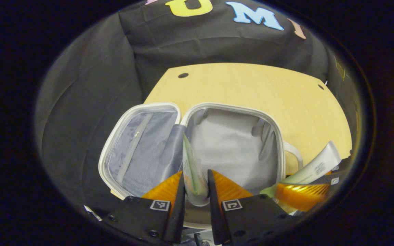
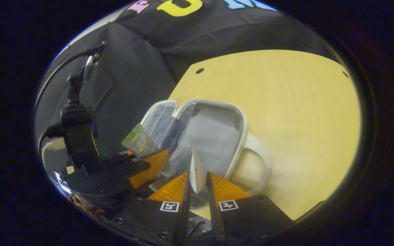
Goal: First open the suitcase, pack the skin care products into it, and then close the suitcase.
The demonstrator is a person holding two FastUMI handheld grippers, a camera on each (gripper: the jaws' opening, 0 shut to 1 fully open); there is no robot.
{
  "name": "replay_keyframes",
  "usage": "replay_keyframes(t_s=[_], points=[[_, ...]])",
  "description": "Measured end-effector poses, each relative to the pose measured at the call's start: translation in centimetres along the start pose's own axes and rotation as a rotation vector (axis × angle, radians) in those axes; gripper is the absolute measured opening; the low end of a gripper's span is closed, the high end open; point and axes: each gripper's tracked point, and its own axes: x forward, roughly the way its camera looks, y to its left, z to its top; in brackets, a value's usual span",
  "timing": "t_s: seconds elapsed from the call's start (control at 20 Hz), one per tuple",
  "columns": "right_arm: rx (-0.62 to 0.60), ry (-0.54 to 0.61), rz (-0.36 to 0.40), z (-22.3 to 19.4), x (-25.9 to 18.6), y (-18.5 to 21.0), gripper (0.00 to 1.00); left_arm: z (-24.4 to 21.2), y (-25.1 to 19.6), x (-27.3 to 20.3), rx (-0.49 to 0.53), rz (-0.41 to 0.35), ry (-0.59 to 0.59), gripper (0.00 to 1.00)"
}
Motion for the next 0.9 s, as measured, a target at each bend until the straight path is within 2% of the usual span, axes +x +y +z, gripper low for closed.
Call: replay_keyframes(t_s=[0.05, 0.2, 0.3, 0.35, 0.5, 0.65, 0.8, 0.85, 0.9], points=[[0.011, 0.029, -0.010, -0.7, 0.5, 0.2, 0.27, 0.4, 0.2, 0.0, 0.005, -0.001, -0.018, 0.42], [0.024, 0.053, -0.038, -1.3, 0.9, -0.1, 0.27, 1.6, 0.9, -0.6, 0.031, 0.007, -0.056, 0.71], [0.020, 0.057, -0.059, -1.2, 1.0, -0.3, 0.27, 2.1, 1.4, -1.0, 0.037, 0.009, -0.077, 0.72], [0.025, 0.057, -0.062, -1.3, 1.2, -0.2, 0.27, 2.4, 1.8, -1.1, 0.036, 0.010, -0.086, 0.76], [0.034, 0.062, -0.078, -1.1, 1.4, -0.3, 0.27, 2.9, 3.2, -1.2, 0.026, 0.019, -0.107, 0.76], [0.025, 0.051, -0.096, -0.6, 1.5, -0.3, 0.27, 4.3, 4.5, -2.2, -0.008, 0.021, -0.162, 0.80], [0.027, 0.056, -0.114, -0.2, 1.7, -0.4, 0.27, 4.8, 7.0, -2.2, -0.013, 0.063, -0.179, 0.80], [0.032, 0.055, -0.123, 0.1, 1.8, -0.4, 0.24, 4.6, 7.6, -1.7, -0.009, 0.075, -0.173, 0.80], [0.034, 0.044, -0.135, 0.3, 1.9, -0.6, 0.28, 4.7, 7.8, -1.2, -0.007, 0.077, -0.175, 0.80]])
